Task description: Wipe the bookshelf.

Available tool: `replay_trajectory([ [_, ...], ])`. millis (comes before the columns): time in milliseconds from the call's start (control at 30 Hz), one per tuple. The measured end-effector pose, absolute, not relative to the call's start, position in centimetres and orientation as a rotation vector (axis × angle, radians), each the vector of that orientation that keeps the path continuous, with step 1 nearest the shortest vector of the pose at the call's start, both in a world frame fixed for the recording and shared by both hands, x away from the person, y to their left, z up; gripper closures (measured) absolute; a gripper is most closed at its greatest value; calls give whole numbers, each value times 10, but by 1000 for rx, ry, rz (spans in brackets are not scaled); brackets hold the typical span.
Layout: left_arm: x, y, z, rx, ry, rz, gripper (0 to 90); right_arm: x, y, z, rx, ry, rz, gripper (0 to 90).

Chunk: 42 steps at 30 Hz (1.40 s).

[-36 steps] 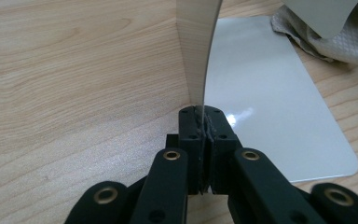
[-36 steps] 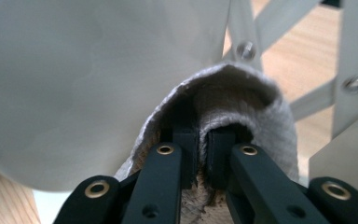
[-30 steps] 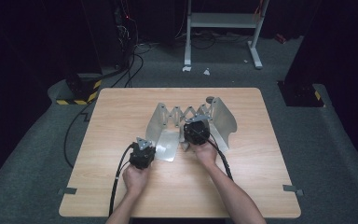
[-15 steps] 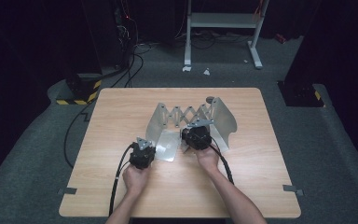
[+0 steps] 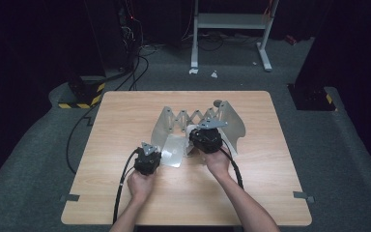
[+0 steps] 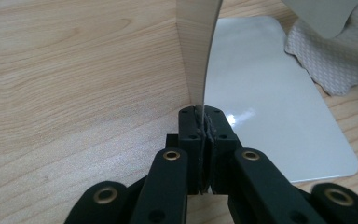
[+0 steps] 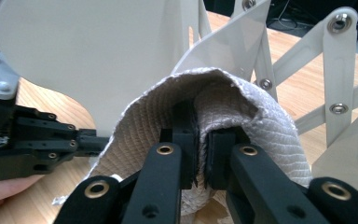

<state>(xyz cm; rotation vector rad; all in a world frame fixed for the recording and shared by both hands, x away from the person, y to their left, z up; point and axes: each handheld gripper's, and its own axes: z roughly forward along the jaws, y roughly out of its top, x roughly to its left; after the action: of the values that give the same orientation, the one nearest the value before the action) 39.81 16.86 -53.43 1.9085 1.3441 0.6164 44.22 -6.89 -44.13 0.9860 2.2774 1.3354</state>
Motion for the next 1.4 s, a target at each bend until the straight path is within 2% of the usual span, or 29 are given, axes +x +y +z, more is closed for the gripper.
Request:
replay_trajectory([
  [367,398,169,-534,1913,1343,619,864,429,-68,-438,955,2282,1334,857],
  [700,398,168,-534,1910,1344,619,864,419,-66,-454,956,2313,1311,856],
  [1133,398,168,-534,1914,1342,622,864,427,-74,-496,1065,2338,1204,856],
  [1400,398,168,-534,1914,1342,622,864,444,-78,-500,1153,2297,1162,849],
])
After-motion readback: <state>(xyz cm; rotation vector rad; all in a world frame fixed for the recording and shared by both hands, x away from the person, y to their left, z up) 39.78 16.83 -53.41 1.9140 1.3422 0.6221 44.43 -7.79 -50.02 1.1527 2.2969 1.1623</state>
